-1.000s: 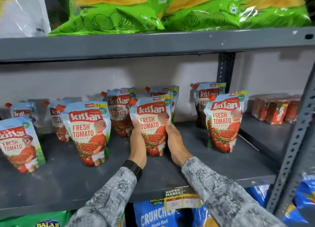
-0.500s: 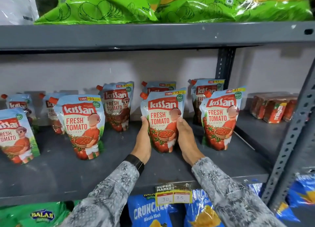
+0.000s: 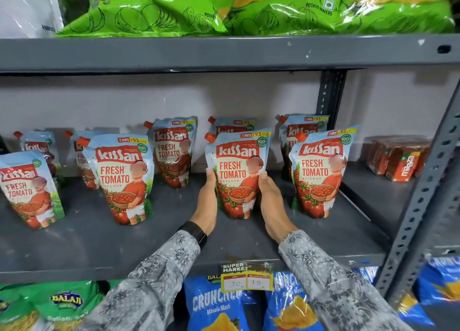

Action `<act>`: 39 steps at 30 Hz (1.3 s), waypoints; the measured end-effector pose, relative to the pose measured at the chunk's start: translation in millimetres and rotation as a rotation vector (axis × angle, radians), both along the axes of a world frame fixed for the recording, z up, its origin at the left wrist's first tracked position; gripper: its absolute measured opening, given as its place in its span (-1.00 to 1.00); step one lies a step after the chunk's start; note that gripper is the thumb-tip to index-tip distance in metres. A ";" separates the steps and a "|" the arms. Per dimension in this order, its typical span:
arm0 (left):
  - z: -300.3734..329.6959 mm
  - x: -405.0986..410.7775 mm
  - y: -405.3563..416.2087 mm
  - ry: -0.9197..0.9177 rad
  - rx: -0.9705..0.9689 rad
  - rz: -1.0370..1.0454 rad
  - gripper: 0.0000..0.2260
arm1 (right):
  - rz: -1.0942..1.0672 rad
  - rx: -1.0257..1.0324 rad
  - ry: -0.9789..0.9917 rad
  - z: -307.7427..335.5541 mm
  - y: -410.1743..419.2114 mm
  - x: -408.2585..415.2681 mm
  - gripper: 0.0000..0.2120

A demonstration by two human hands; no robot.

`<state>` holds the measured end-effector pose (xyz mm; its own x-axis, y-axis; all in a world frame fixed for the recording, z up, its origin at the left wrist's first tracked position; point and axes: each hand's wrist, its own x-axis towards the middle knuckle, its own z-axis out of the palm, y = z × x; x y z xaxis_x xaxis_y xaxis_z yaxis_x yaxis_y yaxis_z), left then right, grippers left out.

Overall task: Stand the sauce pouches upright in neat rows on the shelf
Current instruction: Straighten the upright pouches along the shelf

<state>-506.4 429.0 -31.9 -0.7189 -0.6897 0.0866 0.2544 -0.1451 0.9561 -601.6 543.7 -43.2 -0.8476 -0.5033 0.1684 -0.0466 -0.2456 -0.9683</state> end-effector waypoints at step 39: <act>-4.1 173.5 -179.2 0.063 0.028 0.177 -0.58 | 0.166 -0.089 -0.048 5.8 -200.1 178.3 -0.63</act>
<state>-332.9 249.8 -36.0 -0.5802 -0.8074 0.1068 0.3374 -0.1189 0.9338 -423.3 343.6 -37.5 -0.7622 -0.6217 0.1804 0.0470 -0.3311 -0.9424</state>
